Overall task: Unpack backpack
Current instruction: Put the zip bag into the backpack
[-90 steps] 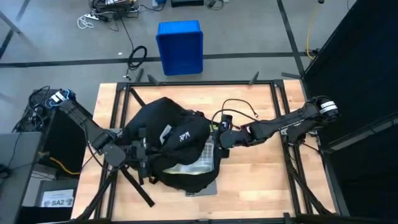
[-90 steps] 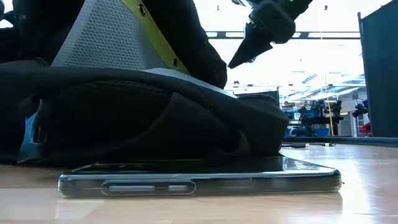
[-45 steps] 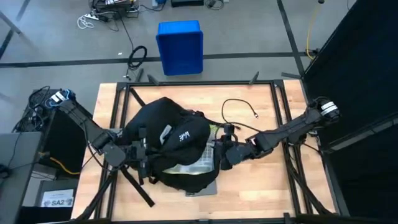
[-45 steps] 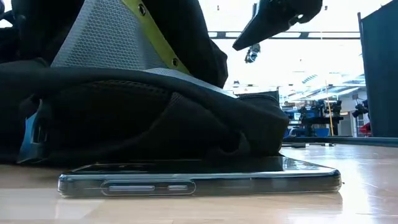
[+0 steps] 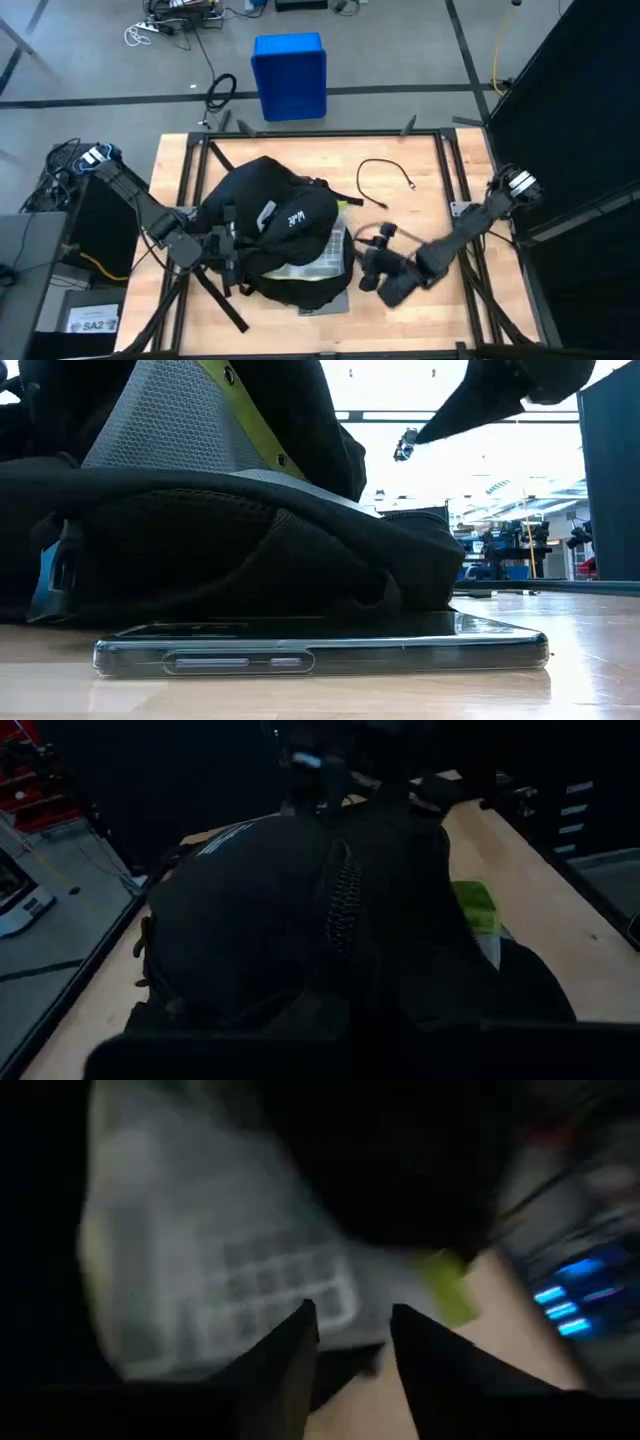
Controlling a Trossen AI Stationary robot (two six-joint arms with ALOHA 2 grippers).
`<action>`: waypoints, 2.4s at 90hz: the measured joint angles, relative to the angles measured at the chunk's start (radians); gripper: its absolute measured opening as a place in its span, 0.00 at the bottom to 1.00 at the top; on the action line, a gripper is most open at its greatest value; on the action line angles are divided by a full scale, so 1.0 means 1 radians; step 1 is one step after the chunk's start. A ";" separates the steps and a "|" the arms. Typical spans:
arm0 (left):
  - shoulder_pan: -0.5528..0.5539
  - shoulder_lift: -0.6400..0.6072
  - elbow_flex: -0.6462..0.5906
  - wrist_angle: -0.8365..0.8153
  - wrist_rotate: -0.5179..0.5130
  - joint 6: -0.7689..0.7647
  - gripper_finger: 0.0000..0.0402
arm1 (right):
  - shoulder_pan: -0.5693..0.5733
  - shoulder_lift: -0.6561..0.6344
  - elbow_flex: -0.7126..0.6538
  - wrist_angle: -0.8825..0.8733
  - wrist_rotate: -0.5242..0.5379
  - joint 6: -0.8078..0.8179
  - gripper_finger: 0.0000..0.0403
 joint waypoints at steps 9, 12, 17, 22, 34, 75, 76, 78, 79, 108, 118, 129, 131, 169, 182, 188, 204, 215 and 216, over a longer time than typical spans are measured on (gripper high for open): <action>0.000 0.001 0.000 0.000 0.000 0.001 0.00 | 0.047 0.090 0.000 0.048 0.116 0.009 0.19; 0.000 0.001 0.000 0.000 0.000 0.003 0.00 | 0.051 0.124 0.000 0.080 0.130 0.009 0.18; 0.002 0.001 0.000 0.000 0.000 0.003 0.00 | 0.048 0.181 0.000 0.126 0.147 0.003 0.17; 0.002 0.001 0.000 0.001 0.000 0.003 0.00 | 0.032 0.238 0.000 0.188 0.152 -0.013 0.17; 0.002 0.001 0.000 0.003 0.000 0.002 0.00 | -0.027 0.351 0.000 0.354 0.180 -0.112 0.22; 0.002 0.001 0.000 -0.006 -0.002 0.004 0.00 | -0.112 0.378 0.003 0.799 0.337 -0.585 0.70; 0.002 0.001 0.000 -0.006 -0.002 0.004 0.00 | -0.113 0.378 0.003 0.816 0.334 -0.598 0.71; 0.002 0.001 0.000 -0.006 -0.002 0.003 0.00 | -0.116 0.377 0.004 0.850 0.325 -0.618 0.72; 0.002 0.001 0.000 -0.006 -0.002 0.003 0.00 | -0.119 0.376 0.004 0.865 0.318 -0.624 0.72; 0.002 0.001 0.000 -0.007 -0.001 0.000 0.00 | -0.151 0.370 0.005 1.105 0.215 -0.814 0.73; 0.002 0.001 0.000 -0.009 -0.001 0.000 0.00 | -0.164 0.369 0.005 1.124 0.215 -0.834 0.72; 0.002 0.001 0.000 -0.009 -0.001 -0.001 0.00 | -0.219 0.374 0.005 1.113 0.214 -0.803 0.70; 0.002 0.001 0.000 -0.010 -0.001 -0.001 0.00 | -0.230 0.375 0.004 1.107 0.215 -0.802 0.70; 0.002 0.001 0.000 -0.033 -0.004 -0.021 0.00 | -0.380 0.371 0.003 1.179 0.268 -0.996 0.36; 0.002 0.006 0.000 -0.051 0.000 -0.046 0.00 | -0.386 0.338 0.003 1.248 0.281 -1.149 0.07; 0.002 0.006 0.000 -0.051 0.006 -0.047 0.00 | -0.379 0.304 0.003 1.260 0.298 -1.211 0.03; 0.001 0.006 0.000 -0.051 0.008 -0.042 0.00 | -0.319 0.190 0.003 1.247 0.348 -1.276 0.00; 0.001 0.006 0.000 -0.052 0.007 -0.038 0.00 | -0.260 0.115 0.003 1.248 0.350 -1.280 0.00; 0.001 0.006 0.000 -0.053 0.007 -0.037 0.00 | -0.254 0.110 0.003 1.248 0.351 -1.280 0.00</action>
